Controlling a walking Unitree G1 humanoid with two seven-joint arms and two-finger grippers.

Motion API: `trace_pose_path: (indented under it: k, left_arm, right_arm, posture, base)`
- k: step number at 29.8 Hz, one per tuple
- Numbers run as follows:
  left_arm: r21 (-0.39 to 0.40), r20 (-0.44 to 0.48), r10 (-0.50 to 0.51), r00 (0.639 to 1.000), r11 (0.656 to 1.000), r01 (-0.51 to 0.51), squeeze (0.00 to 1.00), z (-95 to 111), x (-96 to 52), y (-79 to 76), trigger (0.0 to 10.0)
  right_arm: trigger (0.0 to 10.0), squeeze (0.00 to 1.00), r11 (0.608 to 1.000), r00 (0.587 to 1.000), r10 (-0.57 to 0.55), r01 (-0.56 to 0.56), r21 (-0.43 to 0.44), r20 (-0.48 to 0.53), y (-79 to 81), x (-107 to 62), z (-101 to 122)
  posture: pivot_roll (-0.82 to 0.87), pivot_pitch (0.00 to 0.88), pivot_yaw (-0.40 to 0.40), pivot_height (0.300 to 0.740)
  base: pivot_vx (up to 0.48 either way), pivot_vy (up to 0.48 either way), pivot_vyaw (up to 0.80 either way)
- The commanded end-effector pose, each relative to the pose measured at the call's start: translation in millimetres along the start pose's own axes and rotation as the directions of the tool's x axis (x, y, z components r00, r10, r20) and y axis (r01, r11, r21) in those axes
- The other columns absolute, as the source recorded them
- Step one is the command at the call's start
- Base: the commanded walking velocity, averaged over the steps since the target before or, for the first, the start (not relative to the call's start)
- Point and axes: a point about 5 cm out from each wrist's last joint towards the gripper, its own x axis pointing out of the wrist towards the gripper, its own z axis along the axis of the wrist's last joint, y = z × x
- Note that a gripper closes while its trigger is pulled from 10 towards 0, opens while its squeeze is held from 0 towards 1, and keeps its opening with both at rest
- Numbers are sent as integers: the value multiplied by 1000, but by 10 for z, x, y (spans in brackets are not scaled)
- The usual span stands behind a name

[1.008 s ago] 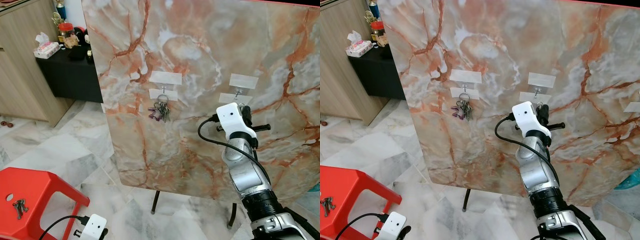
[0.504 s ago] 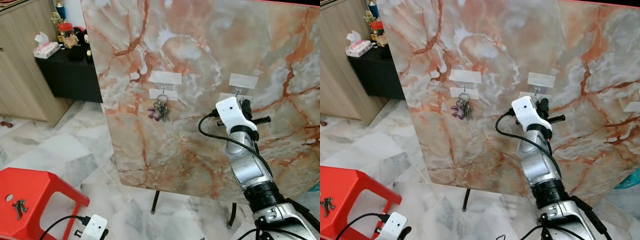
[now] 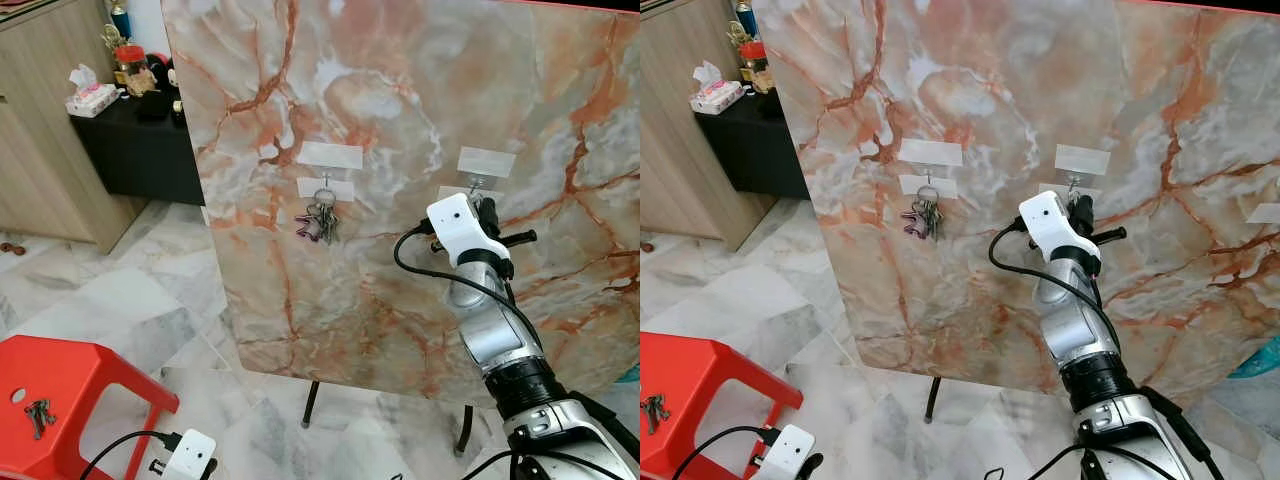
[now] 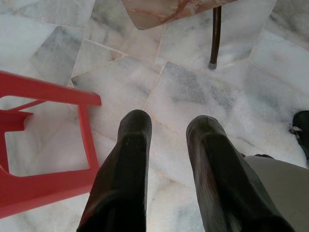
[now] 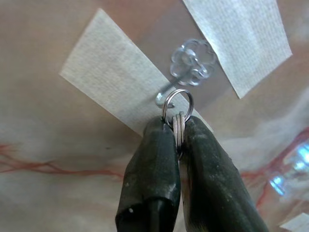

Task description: Hang keys on a hook

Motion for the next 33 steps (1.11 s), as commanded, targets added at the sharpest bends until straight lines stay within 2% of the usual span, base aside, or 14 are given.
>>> trace_pose_path:
  k: [1, 15, 33]
  left_arm:
    - [6, -19, -13, 1000, 1000, 13, 0, -43, -16, -23, 10000]
    - [2, -13, -19, 1000, 1000, 19, 0, -29, -9, -46, 10000]
    - [2, -10, -27, 1000, 1000, 27, 0, -23, -7, -60, 10000]
  right_arm:
    - [10000, 0, 1000, 1000, 6, -6, -12, 13, -17, 25, 41]
    - [10000, 0, 1000, 1000, 16, -16, -27, 4, -21, 47, 42]
    - [10000, 0, 999, 998, -46, 46, 2, -41, -100, 42, -30]
  posture:
    - [48, 53, -63, 740]
    - [47, 55, -66, 740]
    - [49, 55, -67, 740]
  base:
    - [0, 0, 0]
    - [0, 0, 0]
    - [0, 0, 0]
